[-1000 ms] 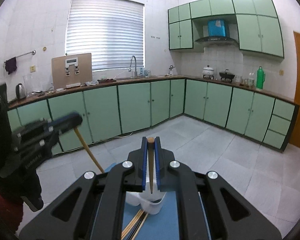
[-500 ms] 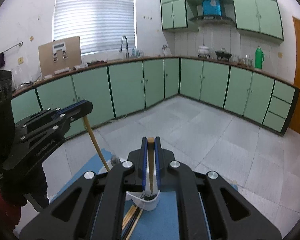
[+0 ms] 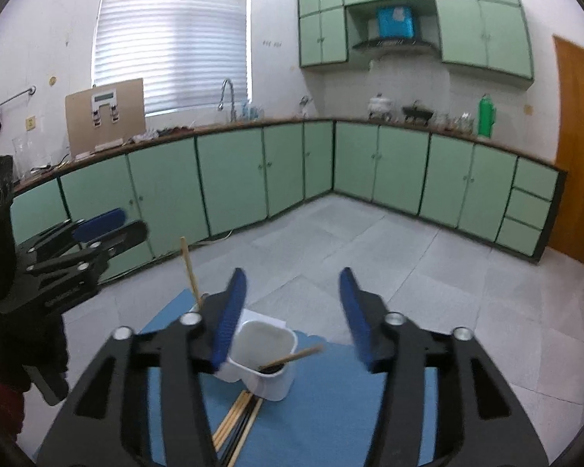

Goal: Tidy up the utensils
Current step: 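Lift the chopsticks and drop them into the white holder, opening both grippers, then withdraw both grippers back over the remaining chopsticks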

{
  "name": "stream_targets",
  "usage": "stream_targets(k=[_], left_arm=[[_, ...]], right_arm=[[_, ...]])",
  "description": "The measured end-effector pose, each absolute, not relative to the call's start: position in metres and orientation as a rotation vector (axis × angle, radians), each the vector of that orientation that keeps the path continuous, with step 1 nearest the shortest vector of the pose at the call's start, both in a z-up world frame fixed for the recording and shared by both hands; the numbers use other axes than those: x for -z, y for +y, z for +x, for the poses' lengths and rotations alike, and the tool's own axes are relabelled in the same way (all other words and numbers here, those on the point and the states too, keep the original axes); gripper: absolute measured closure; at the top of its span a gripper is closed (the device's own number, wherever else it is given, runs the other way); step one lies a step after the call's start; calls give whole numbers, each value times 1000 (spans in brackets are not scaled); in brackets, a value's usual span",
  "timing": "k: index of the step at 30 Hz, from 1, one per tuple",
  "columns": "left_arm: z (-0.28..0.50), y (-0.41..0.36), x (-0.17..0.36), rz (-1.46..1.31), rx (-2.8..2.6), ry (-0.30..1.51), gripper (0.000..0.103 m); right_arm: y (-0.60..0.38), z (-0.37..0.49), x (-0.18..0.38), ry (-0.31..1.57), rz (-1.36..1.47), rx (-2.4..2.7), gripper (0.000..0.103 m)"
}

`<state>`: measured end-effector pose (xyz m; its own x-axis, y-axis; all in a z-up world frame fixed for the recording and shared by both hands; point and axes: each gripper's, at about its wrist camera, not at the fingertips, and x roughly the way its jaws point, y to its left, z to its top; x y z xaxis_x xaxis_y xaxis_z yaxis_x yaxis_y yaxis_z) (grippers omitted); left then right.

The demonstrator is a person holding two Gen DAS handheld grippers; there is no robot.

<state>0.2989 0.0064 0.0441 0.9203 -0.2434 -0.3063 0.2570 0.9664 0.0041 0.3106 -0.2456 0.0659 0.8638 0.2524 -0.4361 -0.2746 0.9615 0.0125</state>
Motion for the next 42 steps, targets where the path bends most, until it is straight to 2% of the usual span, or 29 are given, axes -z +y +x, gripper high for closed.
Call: stream_targets(k=[4,7,9,15,23,36,42], left_arm=[[262,12,-36,77,233,308,31],[238,14,-15,90,227,344,24],[224,13,3,96,218,385,20],[197,12,73,97,186,543,20],[185,19,125,95,163,680,20],[170,32,166,104,139,813,19],[170,38,167,91,132,815,18]], right_arm=[[-255,273,-58,393,-46,-239,13],[-255,250,-40,395,-53,-220,8],[-253,236,-21,423,-49,-213,7],[-234,203,44,555,-76,-203,7],[-219,182,104,692,-65,-188,7],[-216,159,170,891,-92,-139,7],[-205,160,177,918,-102,-162,7]])
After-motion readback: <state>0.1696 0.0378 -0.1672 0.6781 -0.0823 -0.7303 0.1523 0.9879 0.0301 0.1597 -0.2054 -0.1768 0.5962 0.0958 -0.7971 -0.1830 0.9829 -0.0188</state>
